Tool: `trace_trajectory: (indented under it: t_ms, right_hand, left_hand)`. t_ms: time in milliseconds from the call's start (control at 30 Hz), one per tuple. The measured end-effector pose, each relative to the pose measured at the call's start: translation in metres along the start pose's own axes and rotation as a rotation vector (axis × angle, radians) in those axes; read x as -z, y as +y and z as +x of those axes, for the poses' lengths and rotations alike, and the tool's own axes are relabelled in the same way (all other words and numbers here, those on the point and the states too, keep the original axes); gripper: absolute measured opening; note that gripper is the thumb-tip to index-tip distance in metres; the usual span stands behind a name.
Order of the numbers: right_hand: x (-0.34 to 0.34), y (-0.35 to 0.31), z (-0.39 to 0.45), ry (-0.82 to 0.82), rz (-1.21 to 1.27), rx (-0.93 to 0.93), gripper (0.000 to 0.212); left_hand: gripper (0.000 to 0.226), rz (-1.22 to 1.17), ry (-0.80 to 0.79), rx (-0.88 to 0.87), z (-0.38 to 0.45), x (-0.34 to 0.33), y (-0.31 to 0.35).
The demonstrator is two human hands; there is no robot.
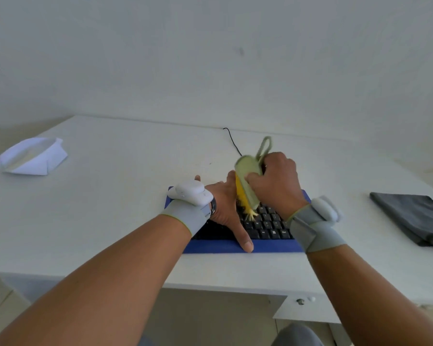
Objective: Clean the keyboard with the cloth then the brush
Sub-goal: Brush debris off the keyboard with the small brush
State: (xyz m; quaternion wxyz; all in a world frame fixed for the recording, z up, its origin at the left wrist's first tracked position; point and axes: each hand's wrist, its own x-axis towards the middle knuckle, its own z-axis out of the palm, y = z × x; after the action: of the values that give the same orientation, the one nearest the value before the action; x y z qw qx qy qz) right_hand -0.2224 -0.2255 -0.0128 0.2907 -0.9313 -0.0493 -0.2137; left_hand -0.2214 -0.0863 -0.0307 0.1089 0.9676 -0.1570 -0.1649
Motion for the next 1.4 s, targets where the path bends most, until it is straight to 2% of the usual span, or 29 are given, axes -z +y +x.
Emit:
trace_trajectory:
  t_ms: [100, 200, 267, 367, 467, 600, 733, 867, 1000, 1100, 1167, 1300, 1400]
  right_hand:
    - [0.005, 0.009, 0.002, -0.026, 0.133, -0.142, 0.022]
    - [0.017, 0.034, -0.002, -0.044, -0.003, -0.177, 0.016]
    - [0.030, 0.046, -0.002, 0.009, -0.130, -0.177, 0.010]
    - [0.046, 0.051, 0.001, 0.121, -0.273, -0.147, 0.023]
    - [0.034, 0.040, -0.009, 0.107, -0.317, -0.038, 0.024]
    - [0.013, 0.008, -0.021, -0.017, -0.154, 0.063, 0.030]
    - [0.023, 0.007, -0.014, -0.026, 0.136, -0.102, 0.027]
    - [0.039, 0.031, -0.020, 0.019, -0.109, -0.170, 0.021]
    - [0.054, 0.032, -0.026, 0.136, -0.297, -0.104, 0.032]
    - [0.045, 0.019, -0.035, 0.110, -0.321, -0.062, 0.014]
    - [0.029, 0.009, -0.041, 0.054, -0.322, -0.020, 0.011]
    - [0.005, -0.021, -0.040, -0.027, -0.122, 0.038, 0.034]
    - [-0.002, -0.031, -0.032, -0.081, 0.190, -0.099, 0.027]
  left_hand:
    - [0.170, 0.015, -0.012, -0.002, -0.001, -0.001, -0.002]
    - [0.172, 0.002, -0.019, 0.043, 0.000, -0.001, 0.000]
    - [0.173, -0.002, -0.012, 0.047, 0.000, -0.002, -0.002]
    - [0.173, -0.008, -0.009, 0.038, 0.001, -0.002, -0.002]
    - [0.173, -0.022, -0.001, 0.031, 0.001, -0.003, -0.002]
    - [0.174, -0.040, 0.006, 0.026, 0.001, -0.006, -0.005]
    - [0.171, -0.020, 0.017, 0.011, 0.000, -0.006, -0.008]
    - [0.171, -0.023, 0.017, 0.027, -0.006, -0.005, -0.006]
    - [0.171, -0.011, 0.039, 0.027, -0.010, -0.007, -0.007]
    - [0.168, -0.002, 0.043, 0.017, -0.021, -0.003, -0.017]
    - [0.168, -0.013, -0.003, 0.052, -0.031, 0.003, -0.031]
    - [0.169, -0.026, -0.017, 0.109, -0.042, 0.006, -0.048]
    - [0.168, -0.023, -0.022, 0.109, -0.041, 0.005, -0.046]
